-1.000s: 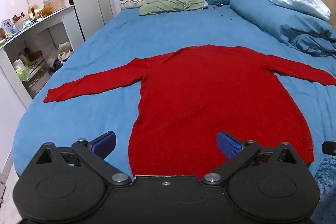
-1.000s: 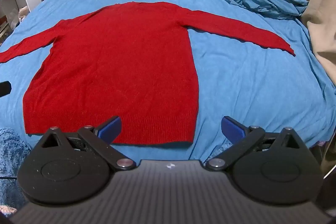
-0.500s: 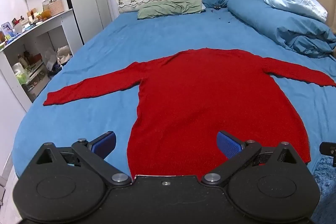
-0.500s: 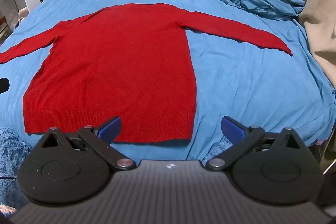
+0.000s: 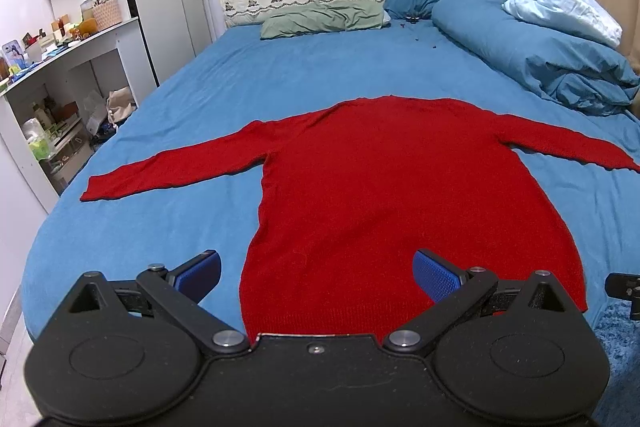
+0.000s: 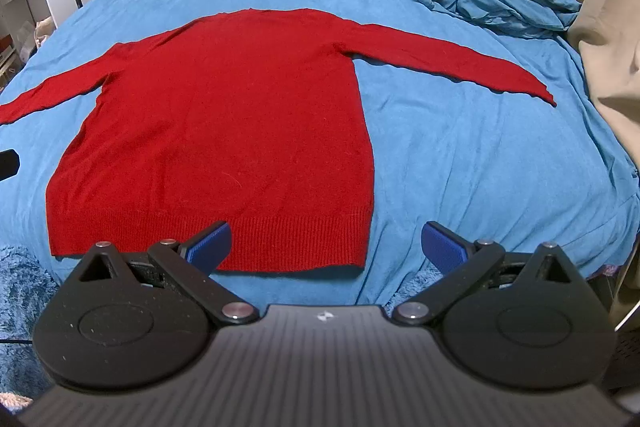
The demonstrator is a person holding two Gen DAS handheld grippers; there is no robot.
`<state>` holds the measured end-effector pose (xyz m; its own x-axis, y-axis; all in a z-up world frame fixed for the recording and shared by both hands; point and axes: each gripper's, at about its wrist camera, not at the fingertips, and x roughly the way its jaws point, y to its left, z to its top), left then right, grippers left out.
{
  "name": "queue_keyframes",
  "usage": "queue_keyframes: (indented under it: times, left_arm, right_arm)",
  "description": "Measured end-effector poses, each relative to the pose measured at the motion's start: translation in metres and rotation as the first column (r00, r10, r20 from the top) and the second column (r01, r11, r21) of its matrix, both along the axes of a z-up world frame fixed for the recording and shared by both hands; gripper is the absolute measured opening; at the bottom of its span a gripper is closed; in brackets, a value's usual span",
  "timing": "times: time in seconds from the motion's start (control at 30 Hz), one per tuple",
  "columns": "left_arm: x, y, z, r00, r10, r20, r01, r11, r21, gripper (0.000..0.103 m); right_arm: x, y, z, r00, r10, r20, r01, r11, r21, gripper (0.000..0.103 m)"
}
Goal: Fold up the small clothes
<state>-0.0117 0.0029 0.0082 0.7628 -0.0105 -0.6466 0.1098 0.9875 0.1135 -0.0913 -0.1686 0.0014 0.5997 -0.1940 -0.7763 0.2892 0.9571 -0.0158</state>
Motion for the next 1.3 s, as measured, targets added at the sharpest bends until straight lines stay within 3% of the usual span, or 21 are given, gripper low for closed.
queue_keyframes:
  times: [1.3]
  left_arm:
    - [-0.0039, 0.0008, 0.0018, 1.0, 0.005, 0.016, -0.005, 1.0, -0.007, 0.103]
  right_arm:
    - [-0.0009, 0.0049, 0.0039, 1.0, 0.008, 0.007, -0.008, 1.0, -0.009, 0.103]
